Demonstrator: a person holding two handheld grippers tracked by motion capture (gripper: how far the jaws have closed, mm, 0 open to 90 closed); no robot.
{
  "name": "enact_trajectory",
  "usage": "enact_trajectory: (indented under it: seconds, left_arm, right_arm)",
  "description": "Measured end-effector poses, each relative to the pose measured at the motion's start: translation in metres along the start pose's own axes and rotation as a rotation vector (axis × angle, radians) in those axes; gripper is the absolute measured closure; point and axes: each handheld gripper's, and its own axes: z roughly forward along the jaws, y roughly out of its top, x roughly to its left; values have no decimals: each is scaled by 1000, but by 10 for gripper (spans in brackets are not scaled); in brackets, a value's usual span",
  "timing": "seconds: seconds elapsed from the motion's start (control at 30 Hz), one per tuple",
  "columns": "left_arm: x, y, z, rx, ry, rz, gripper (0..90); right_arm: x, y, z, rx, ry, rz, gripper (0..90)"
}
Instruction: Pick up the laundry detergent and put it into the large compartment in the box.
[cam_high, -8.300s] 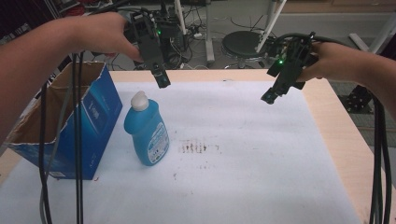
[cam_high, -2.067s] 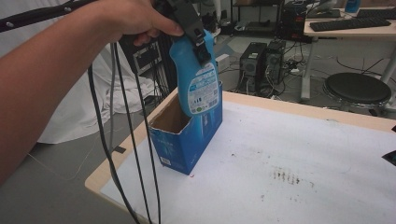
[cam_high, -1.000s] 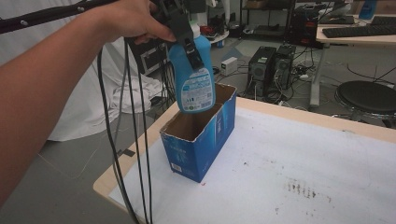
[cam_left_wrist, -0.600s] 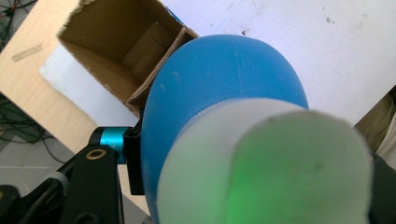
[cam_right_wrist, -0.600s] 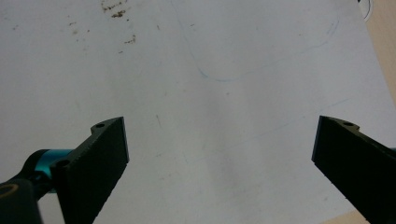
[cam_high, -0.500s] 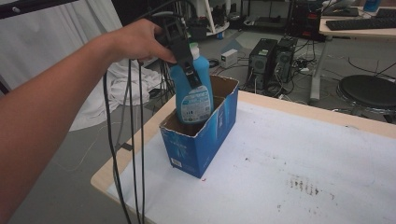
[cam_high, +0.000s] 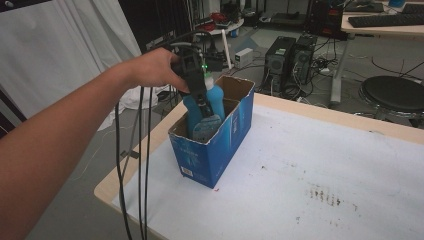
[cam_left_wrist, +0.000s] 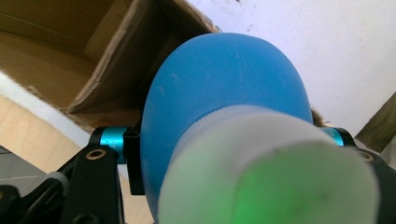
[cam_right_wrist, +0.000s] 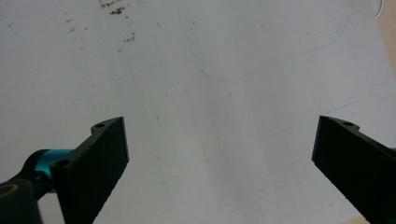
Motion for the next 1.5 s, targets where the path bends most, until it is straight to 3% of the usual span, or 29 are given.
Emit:
enact_trajectory:
  seconds: [0.37, 0.73, 1.1, 1.13, 1.37, 1.5]
  left_arm:
    - [-1, -5, 42, 53, -18, 2, 384]
    - [0, -7, 58, 90, -25, -12, 383]
    - [4, -6, 60, 86, -34, -47, 373]
    - [6, -6, 59, 86, -39, -63, 357]
    - [7, -7, 54, 71, -43, -68, 301]
    - [8, -7, 48, 60, -38, -92, 257]
  right_arm:
    - [0, -1, 2, 5, 0, 0, 28]
    - [0, -2, 3, 8, 3, -1, 28]
    - [1, -3, 5, 7, 5, 4, 28]
    - [0, -3, 5, 7, 4, -4, 28]
    - [1, -4, 7, 7, 9, -1, 28]
    - [1, -3, 6, 5, 9, -1, 28]
